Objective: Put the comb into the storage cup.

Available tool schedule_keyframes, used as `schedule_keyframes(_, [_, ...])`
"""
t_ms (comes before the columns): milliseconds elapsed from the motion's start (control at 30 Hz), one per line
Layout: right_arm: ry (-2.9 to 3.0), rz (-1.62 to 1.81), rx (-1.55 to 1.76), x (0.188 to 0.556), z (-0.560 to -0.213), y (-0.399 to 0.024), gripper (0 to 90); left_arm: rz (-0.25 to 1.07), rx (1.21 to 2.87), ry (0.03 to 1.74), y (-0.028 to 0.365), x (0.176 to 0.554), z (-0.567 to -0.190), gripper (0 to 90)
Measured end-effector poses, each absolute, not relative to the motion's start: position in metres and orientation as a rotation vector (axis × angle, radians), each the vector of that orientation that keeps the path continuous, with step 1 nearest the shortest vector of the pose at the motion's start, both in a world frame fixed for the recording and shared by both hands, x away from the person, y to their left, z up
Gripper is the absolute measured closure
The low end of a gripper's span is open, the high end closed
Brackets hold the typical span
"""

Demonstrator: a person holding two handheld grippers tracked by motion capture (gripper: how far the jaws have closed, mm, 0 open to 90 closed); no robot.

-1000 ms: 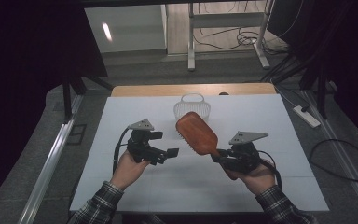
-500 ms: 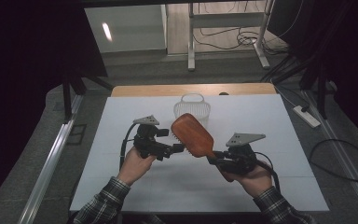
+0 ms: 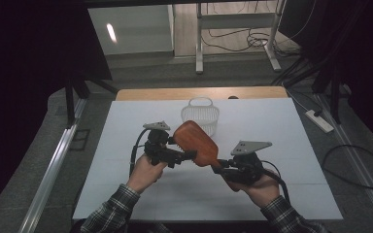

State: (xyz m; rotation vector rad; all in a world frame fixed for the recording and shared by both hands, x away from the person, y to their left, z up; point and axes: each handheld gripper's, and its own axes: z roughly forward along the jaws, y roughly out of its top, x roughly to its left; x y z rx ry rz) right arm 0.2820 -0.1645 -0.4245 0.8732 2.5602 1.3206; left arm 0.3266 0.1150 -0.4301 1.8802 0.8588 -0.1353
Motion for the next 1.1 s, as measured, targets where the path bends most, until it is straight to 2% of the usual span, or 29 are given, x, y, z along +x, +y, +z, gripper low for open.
schedule_keyframes(300, [2.575,1.330,0.854,0.279,-0.428,-0.157,72.4,-0.172,1.880,0.857,0.110,0.328,-0.433,0.2])
schedule_keyframes(500, [2.571,1.323,0.847,0.278,-0.430,-0.155,72.4,-0.186,1.890,0.877,0.109,0.329,-0.434,3.5])
schedule_keyframes(1100, [2.579,1.304,0.812,0.278,-0.434,-0.153,72.4,-0.356,1.847,0.919,0.115,0.334,-0.436,26.6])
